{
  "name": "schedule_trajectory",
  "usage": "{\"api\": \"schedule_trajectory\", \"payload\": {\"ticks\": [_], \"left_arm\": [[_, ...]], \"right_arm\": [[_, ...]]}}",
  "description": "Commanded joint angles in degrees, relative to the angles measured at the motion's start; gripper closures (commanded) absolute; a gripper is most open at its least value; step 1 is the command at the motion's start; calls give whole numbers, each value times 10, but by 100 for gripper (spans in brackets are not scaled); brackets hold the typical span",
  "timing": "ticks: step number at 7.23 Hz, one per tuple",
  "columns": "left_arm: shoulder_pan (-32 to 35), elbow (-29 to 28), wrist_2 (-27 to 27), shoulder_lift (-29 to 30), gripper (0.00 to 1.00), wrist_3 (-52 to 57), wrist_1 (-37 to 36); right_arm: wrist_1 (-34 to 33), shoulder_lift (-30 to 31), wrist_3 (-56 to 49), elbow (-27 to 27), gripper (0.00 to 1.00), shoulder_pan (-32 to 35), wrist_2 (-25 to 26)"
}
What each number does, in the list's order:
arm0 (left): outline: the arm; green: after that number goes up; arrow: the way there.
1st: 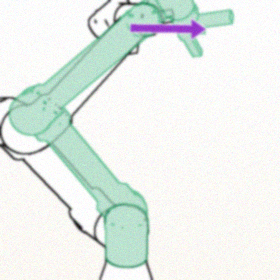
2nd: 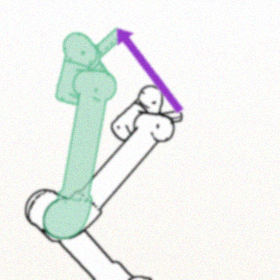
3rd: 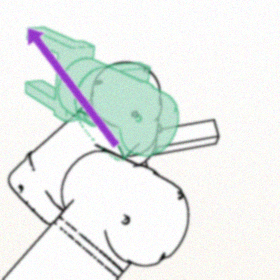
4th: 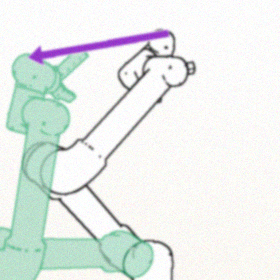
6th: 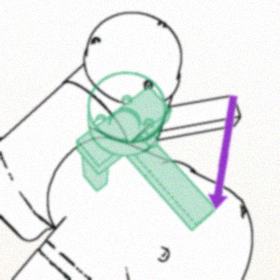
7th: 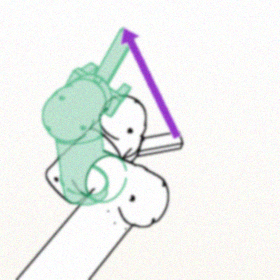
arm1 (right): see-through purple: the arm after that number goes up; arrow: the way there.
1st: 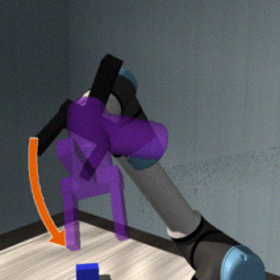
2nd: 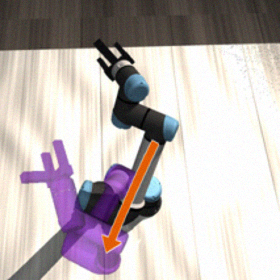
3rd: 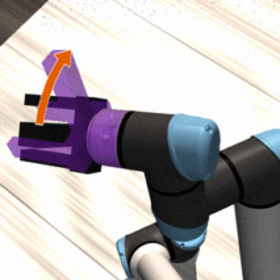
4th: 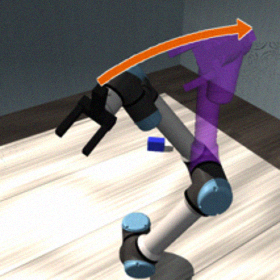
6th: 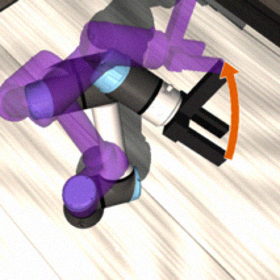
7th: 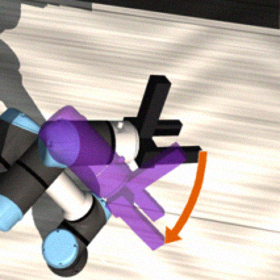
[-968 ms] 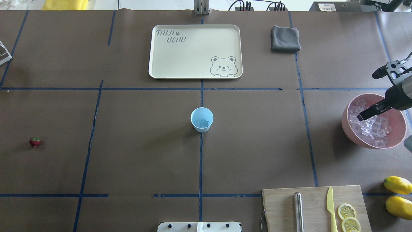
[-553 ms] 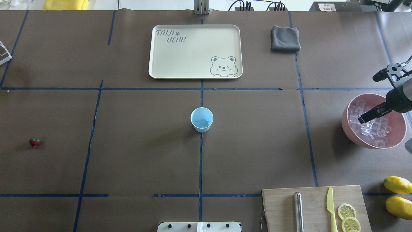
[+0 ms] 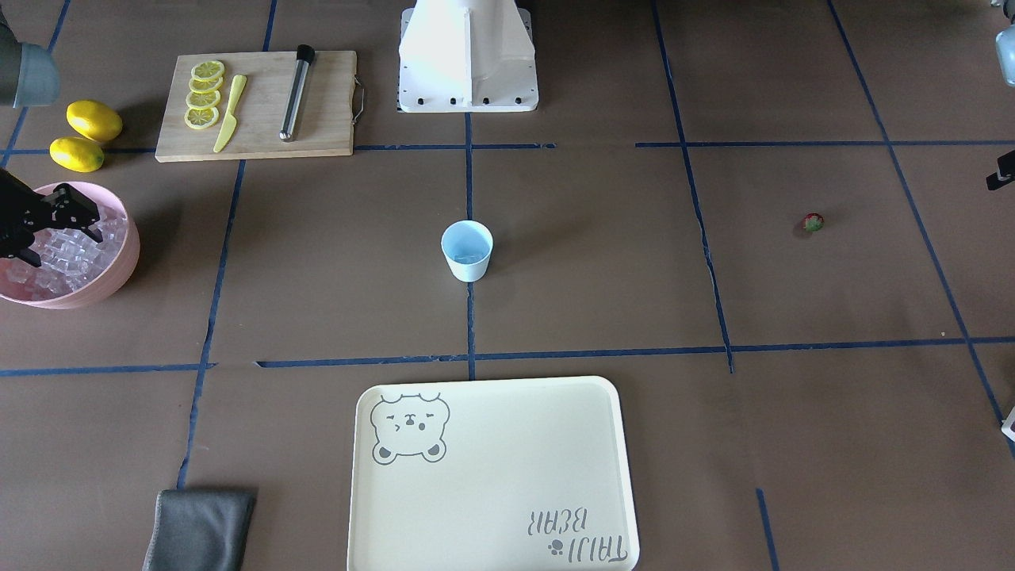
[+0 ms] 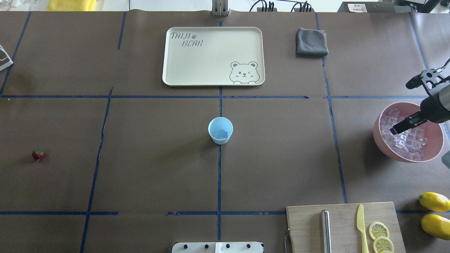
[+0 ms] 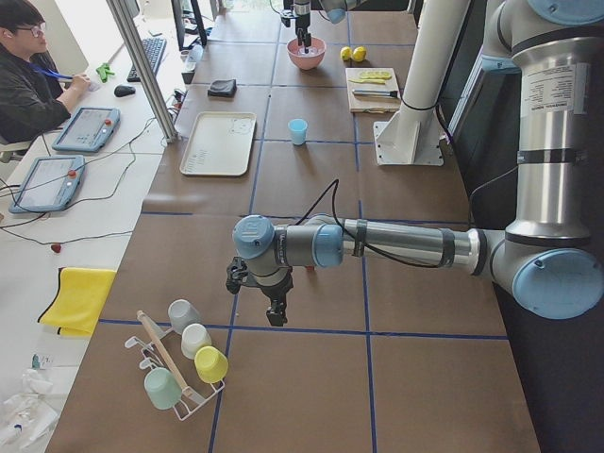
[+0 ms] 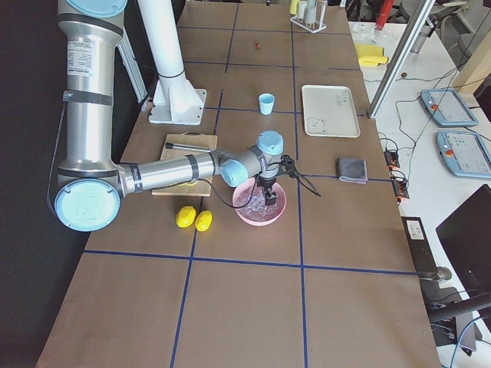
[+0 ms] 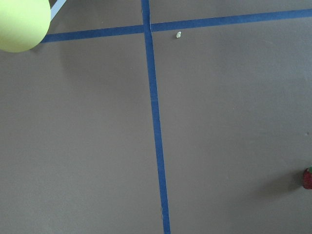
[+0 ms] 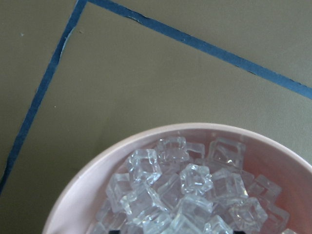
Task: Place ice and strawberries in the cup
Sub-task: 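Lower the right gripper into the bowl and grasp a third ice cube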
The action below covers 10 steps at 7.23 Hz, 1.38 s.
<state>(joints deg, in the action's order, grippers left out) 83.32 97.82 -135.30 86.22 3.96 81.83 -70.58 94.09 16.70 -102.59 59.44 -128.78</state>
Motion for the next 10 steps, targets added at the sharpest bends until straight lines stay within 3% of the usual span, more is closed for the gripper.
{"api": "schedule_trajectory", "payload": {"ticks": [1,3,7,10], "left_arm": [[0,0,0,0,0,0,0],[0,0,0,1,0,0,0],[0,3,0,1,0,-1,0],[0,2,0,1,0,-1,0]], "right_arm": [[0,1,-1,-1,92,1,4],[0,1,-1,-1,100,1,4],[-5,0,-1,-22,100,5,2],[-11,-1,-1,-68,100,75,-9]]}}
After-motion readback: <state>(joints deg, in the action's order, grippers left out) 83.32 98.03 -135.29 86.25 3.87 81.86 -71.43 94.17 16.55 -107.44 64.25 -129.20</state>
